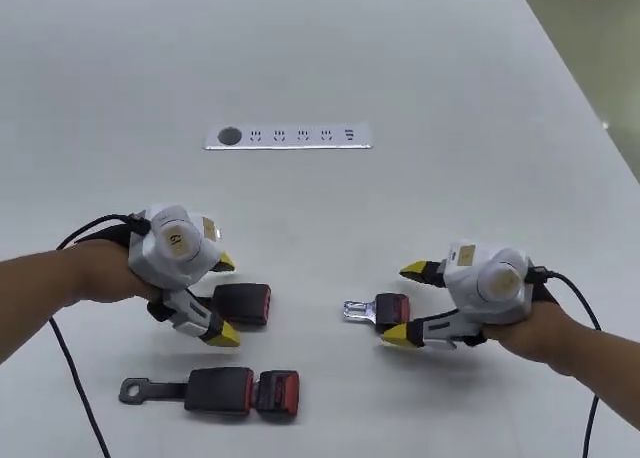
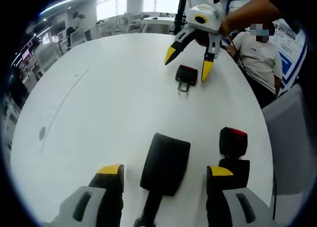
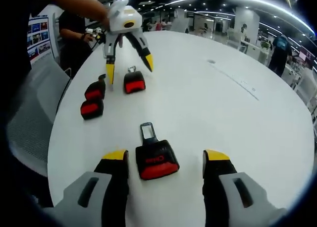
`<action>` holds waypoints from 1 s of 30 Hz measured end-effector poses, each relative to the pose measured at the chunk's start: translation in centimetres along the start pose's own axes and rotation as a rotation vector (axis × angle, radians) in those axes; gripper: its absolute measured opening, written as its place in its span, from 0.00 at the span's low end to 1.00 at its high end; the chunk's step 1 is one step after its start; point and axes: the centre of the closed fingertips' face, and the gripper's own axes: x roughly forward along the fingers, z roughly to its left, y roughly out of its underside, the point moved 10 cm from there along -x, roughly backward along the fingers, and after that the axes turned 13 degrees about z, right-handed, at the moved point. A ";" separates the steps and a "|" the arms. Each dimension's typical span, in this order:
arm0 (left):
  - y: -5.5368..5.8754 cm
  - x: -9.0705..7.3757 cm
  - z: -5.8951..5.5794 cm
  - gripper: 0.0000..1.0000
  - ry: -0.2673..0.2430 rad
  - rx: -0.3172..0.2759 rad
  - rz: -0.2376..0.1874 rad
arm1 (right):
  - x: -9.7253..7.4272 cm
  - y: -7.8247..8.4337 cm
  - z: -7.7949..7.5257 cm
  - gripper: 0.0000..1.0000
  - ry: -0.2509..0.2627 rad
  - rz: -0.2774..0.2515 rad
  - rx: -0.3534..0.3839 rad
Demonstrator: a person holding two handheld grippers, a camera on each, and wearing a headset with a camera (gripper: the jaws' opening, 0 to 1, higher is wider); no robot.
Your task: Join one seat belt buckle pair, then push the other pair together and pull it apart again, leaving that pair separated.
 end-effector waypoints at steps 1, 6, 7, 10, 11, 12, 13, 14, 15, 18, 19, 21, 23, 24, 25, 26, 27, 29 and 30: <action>0.4 0.0 0.4 0.72 -0.020 -0.026 -0.025 | -0.1 0.0 0.0 0.60 0.011 -0.004 0.009; 0.6 -1.0 -0.1 0.87 -0.096 -0.143 -0.107 | -2.1 -1.1 0.0 0.67 0.132 -0.078 0.147; 0.9 -1.0 0.0 0.89 -0.107 -0.180 -0.129 | -2.7 -1.5 0.2 0.68 0.168 -0.105 0.168; 1.4 -2.1 -0.2 0.89 -0.167 -0.244 -0.212 | -3.4 -1.9 0.6 0.71 0.237 -0.139 0.218; 1.5 -2.2 -0.3 0.91 -0.173 -0.258 -0.217 | -3.6 -2.1 0.9 0.73 0.245 -0.159 0.242; 1.8 -2.9 -0.6 0.92 -0.179 -0.317 -0.230 | -3.8 -2.3 1.2 0.76 0.262 -0.177 0.261; 1.8 -3.2 -0.9 0.93 -0.187 -0.345 -0.239 | -4.0 -2.4 1.4 0.78 0.272 -0.180 0.269; 2.0 -3.5 -1.1 0.94 -0.196 -0.365 -0.251 | -4.0 -2.3 1.5 0.79 0.284 -0.180 0.275; 2.1 -3.7 -1.3 0.95 -0.214 -0.373 -0.268 | -3.9 -2.2 1.6 0.80 0.296 -0.186 0.279; 3.1 -4.6 -2.2 0.97 -0.256 -0.412 -0.318 | -4.6 -2.5 2.5 0.85 0.329 -0.214 0.313; 3.5 -5.0 -2.6 1.00 -0.280 -0.433 -0.326 | -4.8 -2.5 2.8 0.87 0.332 -0.212 0.327; 4.1 -5.8 -3.4 1.00 -0.308 -0.474 -0.365 | -5.5 -2.9 3.8 0.87 0.350 -0.228 0.330; 4.6 -6.2 -4.2 1.00 -0.296 -0.495 -0.378 | -5.3 -2.5 4.3 0.90 0.358 -0.235 0.333; 5.0 -6.4 -4.9 1.00 -0.303 -0.491 -0.368 | -5.3 -2.4 4.7 0.91 0.362 -0.234 0.338; 5.2 -6.6 -5.3 1.00 -0.308 -0.494 -0.367 | -5.3 -2.4 5.0 0.92 0.365 -0.234 0.340; 5.6 -6.8 -6.0 1.00 -0.309 -0.504 -0.372 | -5.6 -2.5 6.1 0.92 0.368 -0.237 0.344; 6.0 -6.8 -6.3 1.00 -0.307 -0.512 -0.378 | -5.8 -2.5 6.6 0.92 0.369 -0.241 0.350; 6.5 -7.1 -7.5 1.00 -0.314 -0.517 -0.387 | -6.1 -2.4 7.0 0.92 0.375 -0.249 0.359; 6.8 -7.3 -8.1 1.00 -0.312 -0.525 -0.394 | -6.0 -2.3 7.2 0.92 0.377 -0.253 0.360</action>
